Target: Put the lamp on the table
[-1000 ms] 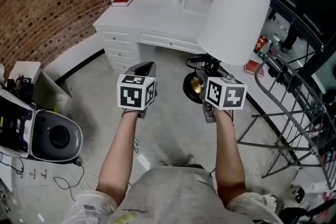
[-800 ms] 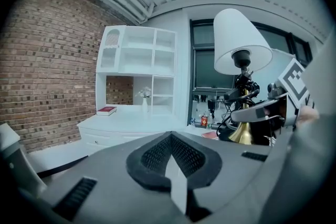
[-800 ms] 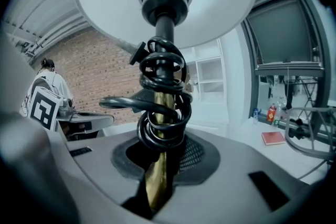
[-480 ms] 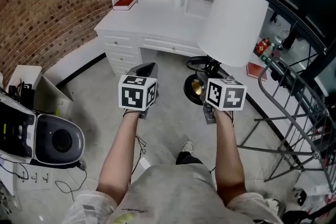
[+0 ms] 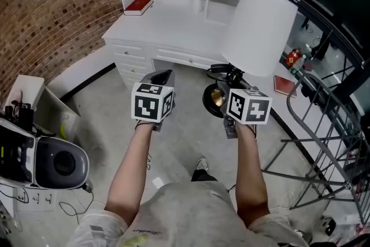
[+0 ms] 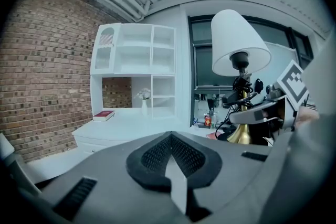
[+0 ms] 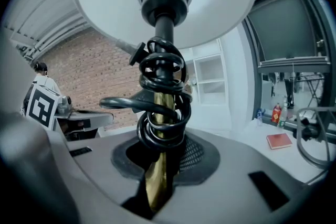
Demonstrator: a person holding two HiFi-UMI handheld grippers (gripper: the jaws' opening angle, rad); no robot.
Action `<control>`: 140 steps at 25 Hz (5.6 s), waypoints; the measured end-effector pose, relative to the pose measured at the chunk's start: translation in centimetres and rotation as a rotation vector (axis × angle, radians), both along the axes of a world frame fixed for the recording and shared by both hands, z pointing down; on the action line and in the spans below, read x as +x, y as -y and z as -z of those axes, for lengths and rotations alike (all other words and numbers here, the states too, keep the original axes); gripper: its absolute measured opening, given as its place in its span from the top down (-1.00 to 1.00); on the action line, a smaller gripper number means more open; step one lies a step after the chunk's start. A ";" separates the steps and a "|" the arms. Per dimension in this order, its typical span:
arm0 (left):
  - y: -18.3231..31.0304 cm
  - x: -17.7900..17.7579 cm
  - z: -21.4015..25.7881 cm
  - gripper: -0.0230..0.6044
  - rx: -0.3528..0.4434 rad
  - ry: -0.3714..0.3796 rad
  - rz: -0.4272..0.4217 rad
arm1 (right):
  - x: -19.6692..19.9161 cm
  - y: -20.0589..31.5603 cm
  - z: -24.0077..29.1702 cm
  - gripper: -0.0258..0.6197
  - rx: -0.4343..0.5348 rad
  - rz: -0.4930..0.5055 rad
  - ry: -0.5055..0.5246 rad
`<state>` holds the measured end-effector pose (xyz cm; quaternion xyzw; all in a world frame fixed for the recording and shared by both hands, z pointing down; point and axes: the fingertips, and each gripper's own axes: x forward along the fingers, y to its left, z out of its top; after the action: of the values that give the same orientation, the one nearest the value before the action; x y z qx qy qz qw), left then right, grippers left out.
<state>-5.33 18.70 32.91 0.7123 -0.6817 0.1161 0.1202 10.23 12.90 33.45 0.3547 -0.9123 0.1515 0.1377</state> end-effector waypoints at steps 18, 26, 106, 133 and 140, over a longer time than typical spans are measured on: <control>13.0 0.5 -0.2 0.95 -0.030 0.023 0.034 | 0.4 13.3 -0.7 0.65 -0.014 0.044 -0.011; 16.0 0.6 -0.8 0.95 -0.054 0.025 0.045 | 0.7 16.6 -1.3 0.65 -0.028 0.058 -0.013; 46.2 -20.1 -3.5 0.95 -0.073 -0.012 -0.270 | -18.6 41.7 -2.1 0.66 -0.041 -0.204 0.013; 49.7 -16.6 -5.7 0.95 -0.078 -0.024 -0.414 | -17.0 44.2 -2.8 0.67 -0.015 -0.300 0.004; 51.1 -14.2 -5.9 0.95 -0.080 -0.022 -0.441 | -15.2 45.6 -3.1 0.67 -0.003 -0.313 -0.029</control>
<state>-19.55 -32.36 38.77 0.8402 -0.5028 0.1585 0.1274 -4.98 -32.66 36.57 0.4944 -0.8437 0.1672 0.1258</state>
